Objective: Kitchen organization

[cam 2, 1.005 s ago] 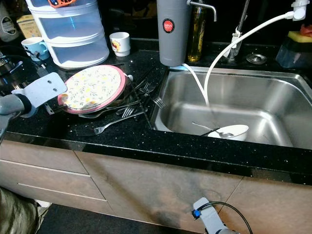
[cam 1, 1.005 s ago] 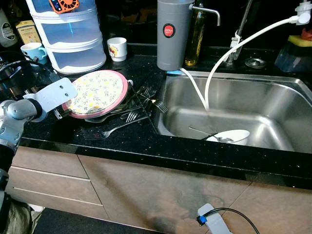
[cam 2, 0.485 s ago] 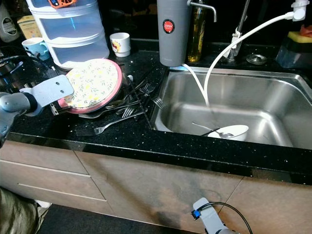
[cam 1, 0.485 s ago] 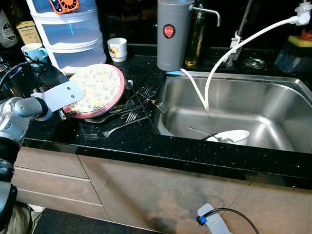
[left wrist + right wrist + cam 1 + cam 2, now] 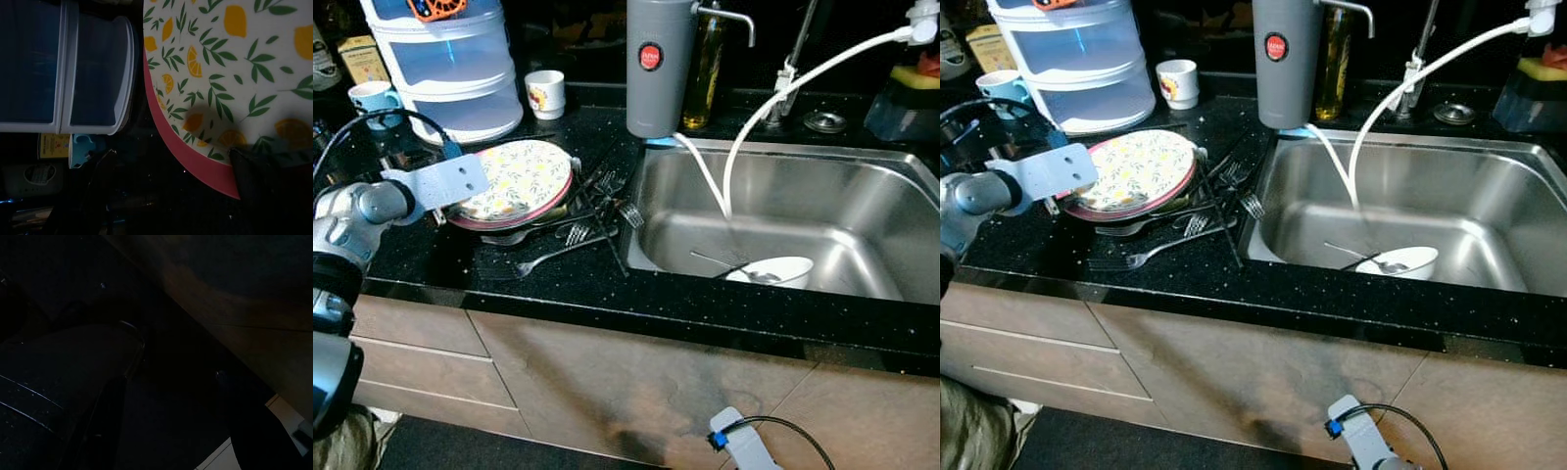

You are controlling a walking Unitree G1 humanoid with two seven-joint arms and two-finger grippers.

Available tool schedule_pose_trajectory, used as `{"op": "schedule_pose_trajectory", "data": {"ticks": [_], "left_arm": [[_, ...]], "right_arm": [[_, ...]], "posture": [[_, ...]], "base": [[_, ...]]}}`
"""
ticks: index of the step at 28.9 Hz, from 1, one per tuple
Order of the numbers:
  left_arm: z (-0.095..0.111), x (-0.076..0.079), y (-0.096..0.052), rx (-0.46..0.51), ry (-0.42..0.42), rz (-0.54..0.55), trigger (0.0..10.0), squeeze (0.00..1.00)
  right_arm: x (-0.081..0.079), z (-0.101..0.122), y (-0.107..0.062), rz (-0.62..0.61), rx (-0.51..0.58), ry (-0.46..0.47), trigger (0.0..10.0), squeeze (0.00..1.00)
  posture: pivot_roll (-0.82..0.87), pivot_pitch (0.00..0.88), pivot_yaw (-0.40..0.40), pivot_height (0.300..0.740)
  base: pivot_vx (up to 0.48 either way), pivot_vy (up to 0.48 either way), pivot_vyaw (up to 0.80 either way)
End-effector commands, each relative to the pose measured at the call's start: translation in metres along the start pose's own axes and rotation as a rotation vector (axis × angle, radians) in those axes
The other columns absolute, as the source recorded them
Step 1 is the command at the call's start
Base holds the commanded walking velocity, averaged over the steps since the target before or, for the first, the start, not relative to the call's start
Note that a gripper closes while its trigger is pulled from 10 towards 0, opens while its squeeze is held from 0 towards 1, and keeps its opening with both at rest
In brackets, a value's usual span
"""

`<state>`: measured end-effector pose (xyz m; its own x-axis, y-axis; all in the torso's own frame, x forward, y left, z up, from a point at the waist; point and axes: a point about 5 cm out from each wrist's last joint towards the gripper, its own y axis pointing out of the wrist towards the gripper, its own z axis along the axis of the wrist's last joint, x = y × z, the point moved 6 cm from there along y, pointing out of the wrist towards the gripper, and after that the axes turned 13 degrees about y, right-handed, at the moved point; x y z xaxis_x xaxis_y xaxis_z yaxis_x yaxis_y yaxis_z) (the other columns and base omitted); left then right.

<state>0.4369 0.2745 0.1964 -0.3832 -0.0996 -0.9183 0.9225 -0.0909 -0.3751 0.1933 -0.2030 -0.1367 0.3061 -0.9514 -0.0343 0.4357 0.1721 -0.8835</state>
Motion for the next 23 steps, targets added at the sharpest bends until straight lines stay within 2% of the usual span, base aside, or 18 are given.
{"op": "schedule_pose_trajectory", "data": {"ticks": [1, 3, 6, 8, 9, 11, 16, 20, 23], "left_arm": [[0.010, 0.019, 0.007, 0.028, 0.009, -0.070, 10.0, 0.00], [0.021, 0.023, 0.010, 0.075, 0.011, -0.102, 10.0, 0.00], [0.027, 0.026, 0.011, 0.104, 0.011, -0.123, 10.0, 0.00], [0.032, 0.026, 0.011, 0.123, 0.002, -0.127, 10.0, 0.00], [0.044, 0.026, 0.012, 0.176, -0.013, -0.141, 10.0, 0.00], [0.052, 0.026, 0.013, 0.217, -0.014, -0.147, 10.0, 0.00], [0.065, 0.026, 0.012, 0.278, -0.003, -0.157, 10.0, 0.00], [0.068, 0.028, 0.012, 0.291, 0.018, -0.174, 10.0, 0.00], [0.062, 0.028, 0.012, 0.263, 0.052, -0.184, 10.0, 0.00]], "right_arm": [[-0.001, -0.001, 0.000, 0.001, 0.001, -0.011, 10.0, 0.00], [0.000, -0.001, 0.000, 0.000, 0.001, -0.012, 10.0, 0.00], [0.000, -0.001, 0.000, -0.001, 0.001, -0.012, 10.0, 0.00], [0.000, -0.001, 0.000, -0.001, 0.000, -0.013, 10.0, 0.00], [0.001, -0.001, 0.000, -0.002, 0.000, -0.015, 10.0, 0.00], [0.001, -0.001, -0.001, -0.002, 0.000, -0.017, 10.0, 0.00], [0.001, -0.002, -0.001, -0.003, -0.001, -0.019, 10.0, 0.00], [0.001, -0.001, -0.001, -0.004, -0.001, -0.019, 10.0, 0.00], [0.001, -0.001, -0.001, -0.005, 0.001, -0.019, 10.0, 0.00]], "posture": [[-0.04, 0.005, 0.014, 0.740], [-0.05, 0.010, 0.013, 0.740], [-0.05, 0.011, 0.015, 0.740], [-0.05, 0.011, 0.015, 0.740], [-0.05, 0.016, 0.013, 0.740], [-0.05, 0.017, 0.011, 0.740], [-0.05, 0.020, 0.010, 0.740], [-0.05, 0.021, 0.011, 0.740], [-0.05, 0.023, 0.012, 0.740]], "base": [[0.000, 0.000, 0.00], [0.000, 0.000, 0.00], [0.000, 0.000, 0.00], [0.000, 0.000, 0.00], [0.000, 0.000, 0.00], [0.000, 0.000, 0.00], [0.000, 0.000, 0.00], [0.000, 0.000, 0.00], [0.000, 0.000, 0.00]]}}
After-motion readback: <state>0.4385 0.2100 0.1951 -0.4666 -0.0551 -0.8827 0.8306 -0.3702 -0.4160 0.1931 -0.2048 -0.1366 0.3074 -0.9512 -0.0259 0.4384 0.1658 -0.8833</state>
